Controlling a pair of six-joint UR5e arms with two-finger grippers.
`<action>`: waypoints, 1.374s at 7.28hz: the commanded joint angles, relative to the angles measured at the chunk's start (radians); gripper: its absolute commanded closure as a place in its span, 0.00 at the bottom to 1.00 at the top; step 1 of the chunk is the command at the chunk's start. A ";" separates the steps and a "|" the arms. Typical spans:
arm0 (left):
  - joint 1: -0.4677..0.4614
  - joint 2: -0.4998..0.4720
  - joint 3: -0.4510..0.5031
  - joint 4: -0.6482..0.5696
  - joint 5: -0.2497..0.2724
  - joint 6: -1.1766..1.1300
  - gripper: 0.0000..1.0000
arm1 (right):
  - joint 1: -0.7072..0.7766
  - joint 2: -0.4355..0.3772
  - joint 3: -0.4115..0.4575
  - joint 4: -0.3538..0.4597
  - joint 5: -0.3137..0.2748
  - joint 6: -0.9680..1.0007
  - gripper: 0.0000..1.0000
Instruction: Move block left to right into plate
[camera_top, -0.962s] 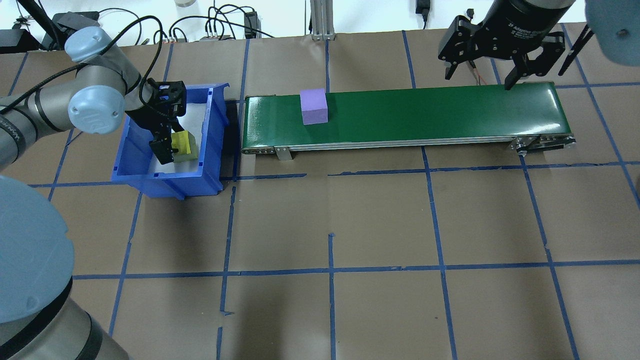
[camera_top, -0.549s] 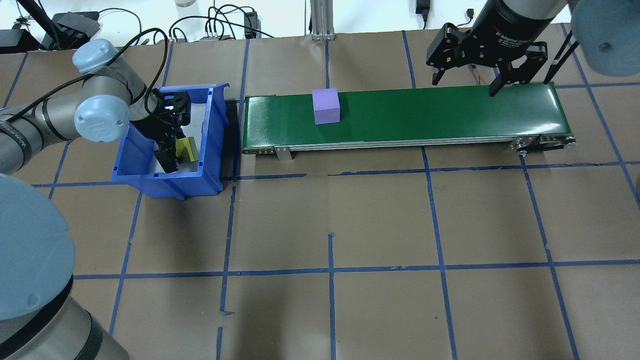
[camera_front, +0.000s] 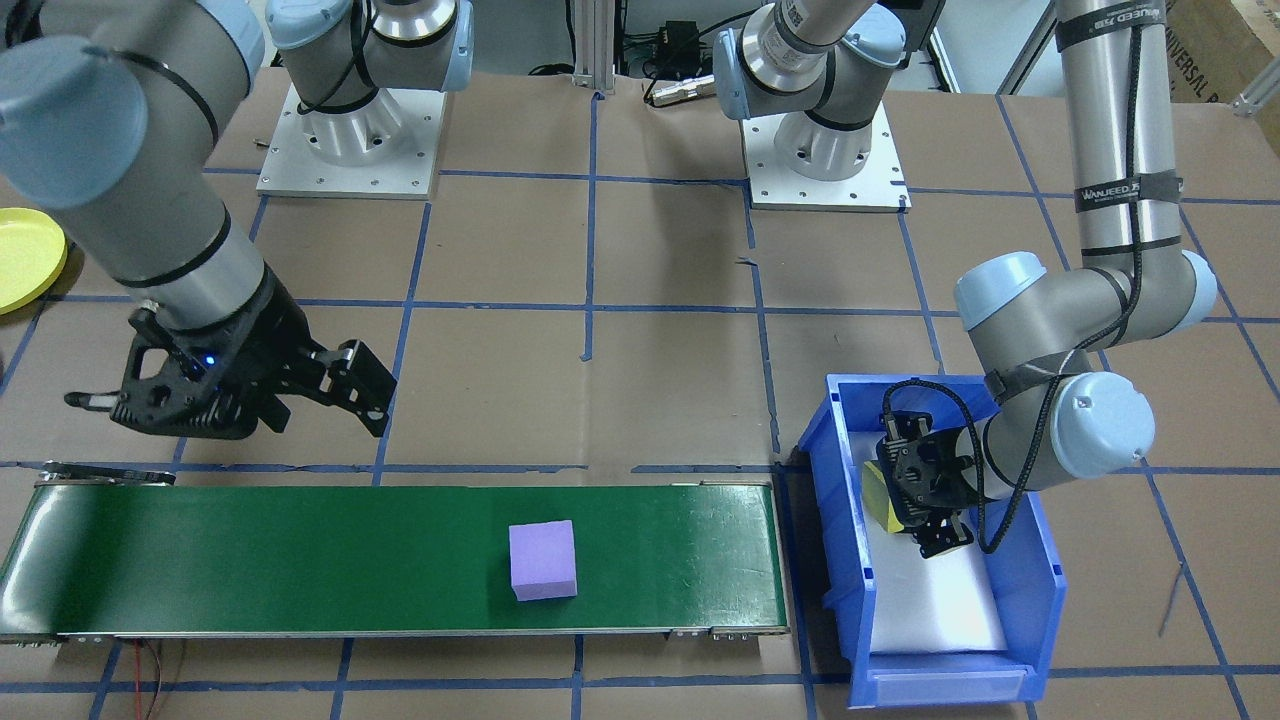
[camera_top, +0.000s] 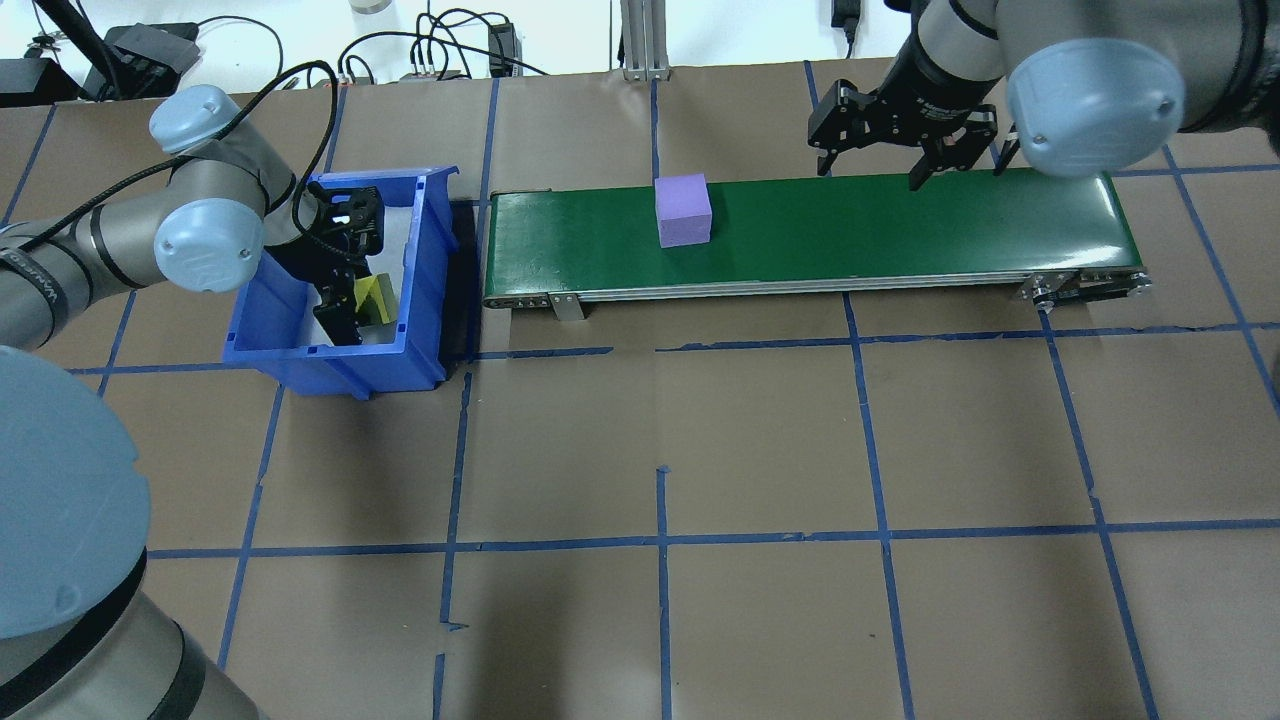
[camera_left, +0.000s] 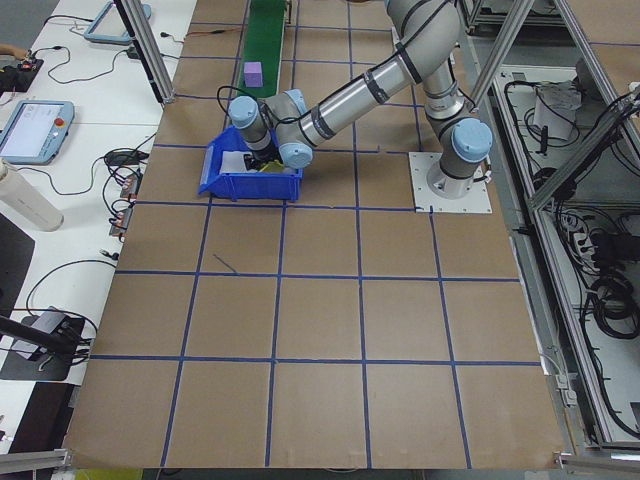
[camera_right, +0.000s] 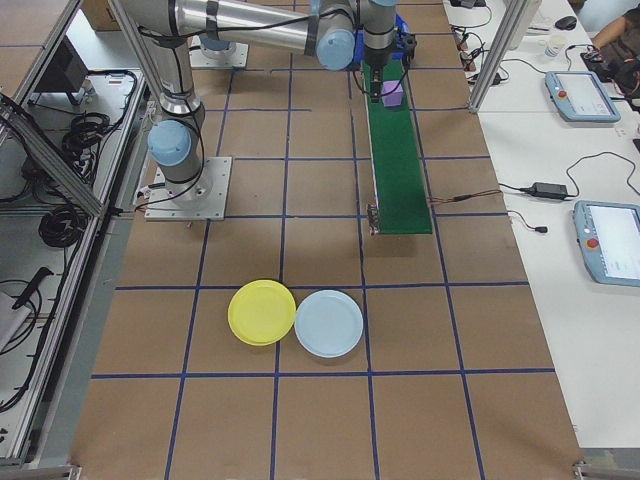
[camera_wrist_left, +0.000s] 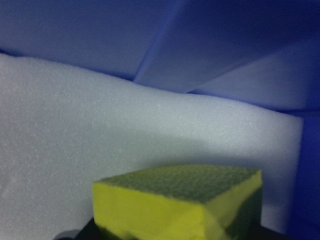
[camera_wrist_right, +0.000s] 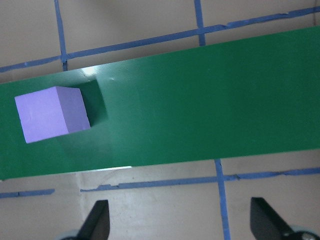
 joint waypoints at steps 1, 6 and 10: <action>0.000 0.004 0.015 0.022 0.000 -0.001 0.50 | 0.000 0.107 -0.009 -0.100 0.085 0.003 0.00; -0.009 0.088 0.138 -0.072 0.012 -0.059 0.49 | 0.000 0.221 -0.055 -0.157 0.147 0.011 0.00; -0.271 0.187 0.147 0.048 0.013 -0.050 0.46 | 0.000 0.228 -0.034 -0.157 0.166 0.020 0.00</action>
